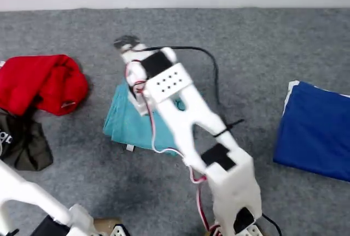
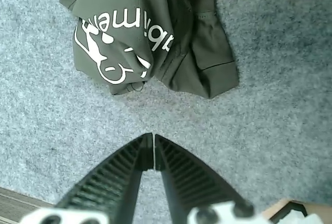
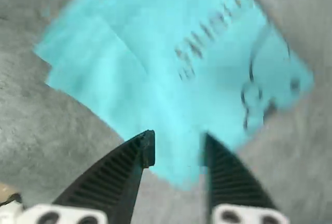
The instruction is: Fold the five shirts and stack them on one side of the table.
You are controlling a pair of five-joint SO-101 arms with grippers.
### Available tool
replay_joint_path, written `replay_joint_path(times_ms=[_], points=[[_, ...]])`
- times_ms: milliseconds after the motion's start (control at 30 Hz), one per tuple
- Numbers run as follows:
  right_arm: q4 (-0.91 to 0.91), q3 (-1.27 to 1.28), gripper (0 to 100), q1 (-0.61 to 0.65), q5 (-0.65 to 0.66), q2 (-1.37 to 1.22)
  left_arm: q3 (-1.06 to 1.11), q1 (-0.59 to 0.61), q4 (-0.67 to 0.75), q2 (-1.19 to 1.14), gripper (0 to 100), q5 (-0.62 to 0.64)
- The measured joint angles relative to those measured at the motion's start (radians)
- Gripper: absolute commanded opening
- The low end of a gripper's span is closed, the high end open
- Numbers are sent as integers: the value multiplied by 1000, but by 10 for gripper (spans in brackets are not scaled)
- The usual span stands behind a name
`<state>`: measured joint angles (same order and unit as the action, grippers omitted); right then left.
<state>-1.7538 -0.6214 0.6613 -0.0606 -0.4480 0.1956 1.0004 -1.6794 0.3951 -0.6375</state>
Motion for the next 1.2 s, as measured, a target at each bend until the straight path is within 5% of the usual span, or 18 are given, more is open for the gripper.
replay_joint_path(times_ms=[300, 733, 833, 1000, 1200], points=[[0, 284, 399, -6, -295, 95, 0, 0, 12, 0, 16, 0], [115, 284, 402, -9, -359, -204, 0, 0, 44, 0, 16, 0], [150, 281, 310, -31, -359, -252, 0, 0, 44, 0, 16, 0], [157, 261, 8, -48, -359, -298, 0, 0, 44, 0, 16, 0], [138, 261, 9, -75, -288, -298, 0, 0, 44, 0, 16, 0]])
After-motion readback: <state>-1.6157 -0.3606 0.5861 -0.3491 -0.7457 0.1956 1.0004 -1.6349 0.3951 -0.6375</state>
